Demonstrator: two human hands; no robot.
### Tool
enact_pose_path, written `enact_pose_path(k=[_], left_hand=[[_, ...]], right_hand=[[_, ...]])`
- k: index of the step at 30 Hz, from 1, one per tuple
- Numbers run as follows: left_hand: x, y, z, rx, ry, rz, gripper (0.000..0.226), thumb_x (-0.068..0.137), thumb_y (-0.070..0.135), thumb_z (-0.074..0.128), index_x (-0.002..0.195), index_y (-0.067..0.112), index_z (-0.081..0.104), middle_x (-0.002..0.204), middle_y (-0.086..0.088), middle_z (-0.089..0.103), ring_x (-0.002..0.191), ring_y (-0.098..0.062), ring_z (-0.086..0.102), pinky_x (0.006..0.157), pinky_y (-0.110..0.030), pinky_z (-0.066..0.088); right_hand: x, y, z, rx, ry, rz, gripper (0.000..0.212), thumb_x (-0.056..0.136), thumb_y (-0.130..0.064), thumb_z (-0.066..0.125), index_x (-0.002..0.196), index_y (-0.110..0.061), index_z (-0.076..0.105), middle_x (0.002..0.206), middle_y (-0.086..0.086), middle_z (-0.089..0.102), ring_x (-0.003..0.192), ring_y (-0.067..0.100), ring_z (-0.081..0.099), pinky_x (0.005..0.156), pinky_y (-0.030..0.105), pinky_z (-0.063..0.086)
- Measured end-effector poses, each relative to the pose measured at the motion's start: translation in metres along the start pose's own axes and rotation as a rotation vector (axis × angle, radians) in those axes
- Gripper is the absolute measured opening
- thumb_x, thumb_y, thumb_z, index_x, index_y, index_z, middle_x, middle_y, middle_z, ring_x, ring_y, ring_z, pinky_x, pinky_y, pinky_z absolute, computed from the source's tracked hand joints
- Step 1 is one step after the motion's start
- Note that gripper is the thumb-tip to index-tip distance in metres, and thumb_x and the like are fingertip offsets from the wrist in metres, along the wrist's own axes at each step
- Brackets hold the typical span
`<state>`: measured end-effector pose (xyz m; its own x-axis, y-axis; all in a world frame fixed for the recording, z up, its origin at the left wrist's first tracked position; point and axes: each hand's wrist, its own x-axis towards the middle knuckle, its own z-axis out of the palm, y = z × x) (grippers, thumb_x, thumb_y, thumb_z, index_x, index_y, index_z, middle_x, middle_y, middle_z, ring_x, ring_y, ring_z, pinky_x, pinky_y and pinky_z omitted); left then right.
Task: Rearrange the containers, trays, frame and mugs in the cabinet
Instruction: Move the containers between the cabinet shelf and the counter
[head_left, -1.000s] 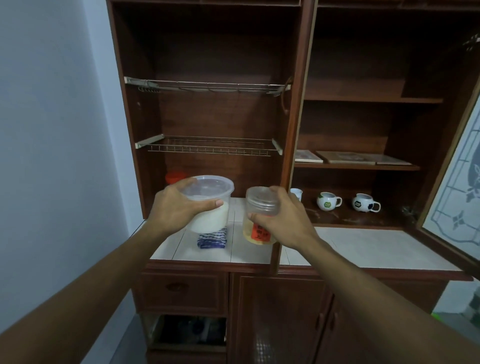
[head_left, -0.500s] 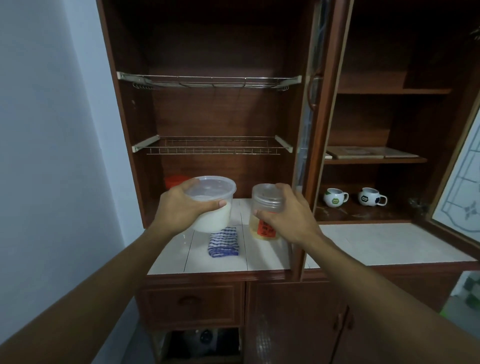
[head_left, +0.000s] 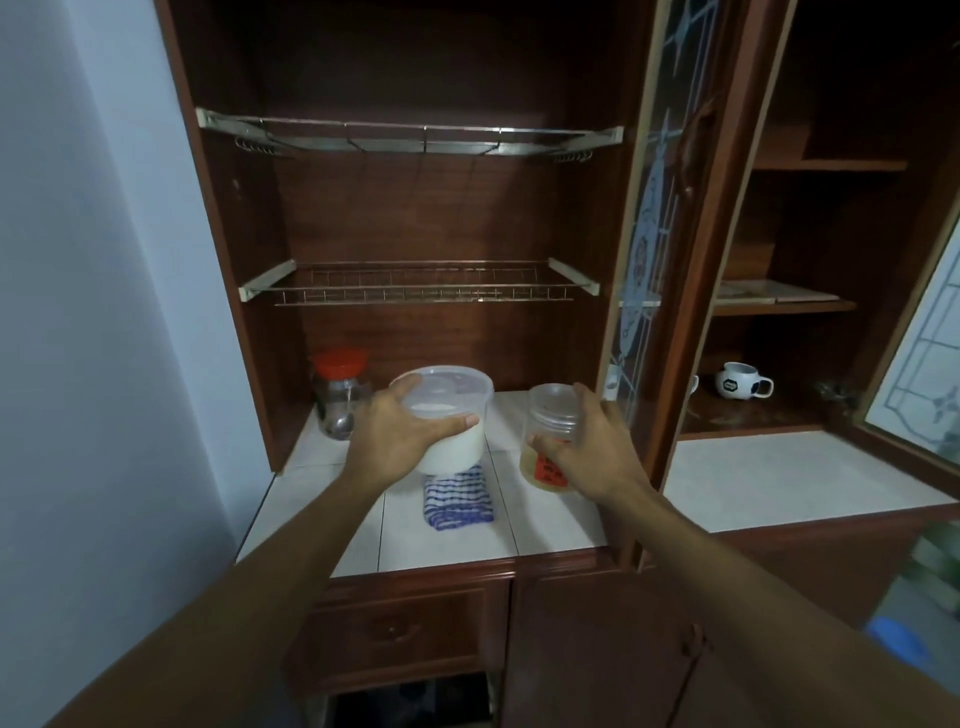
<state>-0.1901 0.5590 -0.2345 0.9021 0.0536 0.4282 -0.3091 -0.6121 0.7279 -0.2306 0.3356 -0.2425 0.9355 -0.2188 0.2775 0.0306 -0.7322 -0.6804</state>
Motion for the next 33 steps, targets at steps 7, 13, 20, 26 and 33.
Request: enact_pose_path(k=[7, 13, 20, 26, 33], left_hand=[[0.022, -0.02, 0.03, -0.075, 0.018, -0.08, 0.085, 0.06, 0.051, 0.086, 0.131, 0.016, 0.057, 0.116, 0.003, 0.061, 0.103, -0.014, 0.054, 0.087, -0.026, 0.046], [0.045, -0.038, 0.048, -0.044, 0.002, -0.118, 0.086, 0.063, 0.047, 0.086, 0.135, 0.013, 0.053, 0.13, -0.005, 0.059, 0.115, -0.022, 0.053, 0.087, -0.024, 0.04], [0.08, -0.067, 0.067, -0.094, -0.047, -0.135, 0.092, 0.059, 0.048, 0.087, 0.138, 0.017, 0.051, 0.135, -0.003, 0.056, 0.122, -0.021, 0.051, 0.097, -0.025, 0.04], [0.109, -0.085, 0.08, -0.131, -0.096, -0.101, 0.084, 0.062, 0.042, 0.088, 0.135, 0.018, 0.053, 0.116, 0.01, 0.052, 0.113, -0.01, 0.049, 0.088, -0.016, 0.036], [0.14, -0.095, 0.107, -0.161, -0.123, -0.107, 0.09, 0.06, 0.043, 0.089, 0.137, 0.019, 0.051, 0.121, 0.006, 0.053, 0.11, -0.01, 0.05, 0.094, -0.021, 0.043]], right_hand=[[0.033, 0.017, 0.023, 0.001, -0.004, 0.019, 0.088, 0.082, -0.043, 0.074, 0.151, -0.022, 0.023, 0.149, 0.009, 0.031, 0.133, 0.03, 0.041, 0.106, 0.037, 0.037], [0.063, 0.028, 0.041, 0.046, 0.003, 0.047, 0.081, 0.079, -0.044, 0.075, 0.145, -0.026, 0.032, 0.142, 0.007, 0.035, 0.127, 0.031, 0.046, 0.105, 0.041, 0.042], [0.099, 0.035, 0.068, -0.004, 0.046, 0.101, 0.084, 0.082, -0.044, 0.072, 0.15, -0.026, 0.025, 0.149, 0.009, 0.029, 0.134, 0.033, 0.037, 0.106, 0.041, 0.037], [0.13, 0.038, 0.087, -0.003, 0.088, 0.152, 0.086, 0.082, -0.044, 0.073, 0.15, -0.027, 0.023, 0.15, 0.008, 0.028, 0.135, 0.034, 0.037, 0.108, 0.045, 0.036], [0.164, 0.052, 0.108, -0.022, 0.136, 0.198, 0.084, 0.08, -0.044, 0.074, 0.147, -0.027, 0.027, 0.143, 0.011, 0.035, 0.128, 0.036, 0.045, 0.103, 0.046, 0.041]])
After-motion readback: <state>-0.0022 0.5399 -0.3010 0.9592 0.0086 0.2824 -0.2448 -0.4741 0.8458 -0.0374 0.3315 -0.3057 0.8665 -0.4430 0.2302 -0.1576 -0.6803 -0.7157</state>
